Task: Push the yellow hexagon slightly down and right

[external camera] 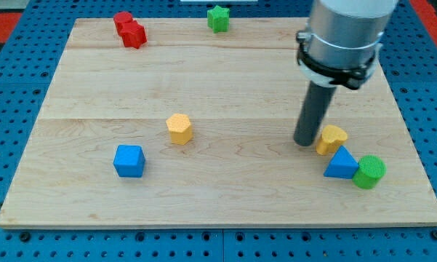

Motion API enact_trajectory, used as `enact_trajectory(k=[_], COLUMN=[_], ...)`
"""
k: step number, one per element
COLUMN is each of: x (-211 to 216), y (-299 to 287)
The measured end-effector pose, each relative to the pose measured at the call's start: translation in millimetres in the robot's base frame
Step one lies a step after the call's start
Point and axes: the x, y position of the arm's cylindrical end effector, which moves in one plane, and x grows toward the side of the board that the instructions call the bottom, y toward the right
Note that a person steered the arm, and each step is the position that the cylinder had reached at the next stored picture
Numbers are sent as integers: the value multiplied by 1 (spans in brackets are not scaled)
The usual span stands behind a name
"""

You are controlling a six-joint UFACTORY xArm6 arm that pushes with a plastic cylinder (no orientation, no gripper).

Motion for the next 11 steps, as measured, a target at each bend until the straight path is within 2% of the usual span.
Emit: enact_trajectory(k=[1, 3, 4, 5, 6, 7, 9, 10, 11], x=[-5, 17, 3, -26, -28, -15, 5, 30, 43], y=[-82, -177, -227, -227, -215, -185, -87, -98, -139])
